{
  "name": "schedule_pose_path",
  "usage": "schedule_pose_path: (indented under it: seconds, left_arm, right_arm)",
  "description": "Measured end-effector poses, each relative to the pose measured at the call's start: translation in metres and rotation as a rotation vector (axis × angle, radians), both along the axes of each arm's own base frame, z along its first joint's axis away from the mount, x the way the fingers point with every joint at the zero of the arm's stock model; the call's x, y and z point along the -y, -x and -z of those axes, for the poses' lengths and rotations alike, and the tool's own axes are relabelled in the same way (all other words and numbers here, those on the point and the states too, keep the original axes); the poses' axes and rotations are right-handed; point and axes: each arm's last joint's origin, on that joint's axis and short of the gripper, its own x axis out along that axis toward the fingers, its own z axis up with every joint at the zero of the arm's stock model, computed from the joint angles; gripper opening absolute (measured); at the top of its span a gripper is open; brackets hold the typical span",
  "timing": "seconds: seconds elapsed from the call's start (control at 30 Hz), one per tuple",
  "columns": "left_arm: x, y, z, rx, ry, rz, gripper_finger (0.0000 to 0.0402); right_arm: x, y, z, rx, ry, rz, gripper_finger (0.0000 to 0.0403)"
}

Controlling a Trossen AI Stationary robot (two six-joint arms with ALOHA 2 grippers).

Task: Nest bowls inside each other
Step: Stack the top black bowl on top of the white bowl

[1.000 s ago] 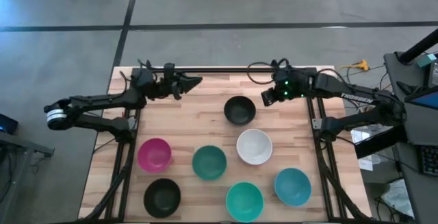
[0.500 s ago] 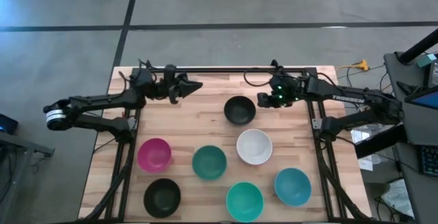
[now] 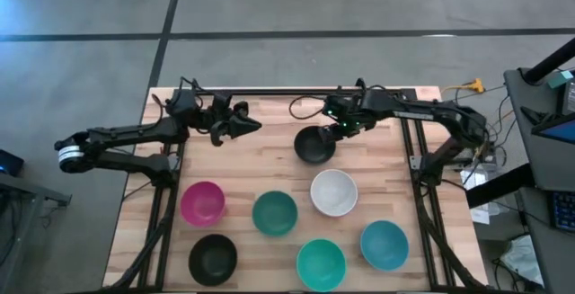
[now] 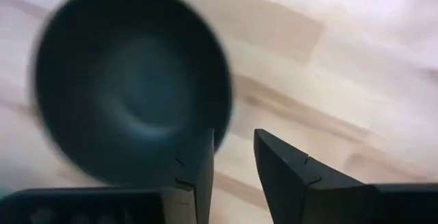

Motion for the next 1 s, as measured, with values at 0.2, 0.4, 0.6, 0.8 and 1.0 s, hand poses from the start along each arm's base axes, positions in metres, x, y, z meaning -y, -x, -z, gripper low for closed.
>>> schedule_pose_path:
  seconds: [0.2, 0.4, 0.6, 0.8, 1.0]
  left_arm:
    - [0.002, 0.003, -0.003, -0.007, 0.056, 0.047, 0.0038]
    - [0.003, 0.004, -0.003, -0.010, 0.066, 0.057, 0.0038]
    - [0.003, 0.005, -0.003, -0.010, 0.084, 0.046, 0.0038]
    - [0.000, 0.003, -0.003, 0.002, 0.136, -0.054, 0.0038]
    - [-0.001, 0.003, -0.003, 0.016, 0.172, -0.133, 0.0038]
  right_arm:
    - [0.007, -0.024, 0.009, -0.025, -0.026, -0.036, 0.0094]
    - [0.013, -0.027, 0.025, -0.109, -0.045, 0.034, 0.0095]
    - [0.016, -0.026, 0.029, -0.136, -0.035, -0.023, 0.0095]
    - [0.015, -0.024, 0.037, -0.171, -0.033, -0.129, 0.0095]
    - [0.014, -0.022, 0.050, -0.166, -0.031, -0.186, 0.0093]
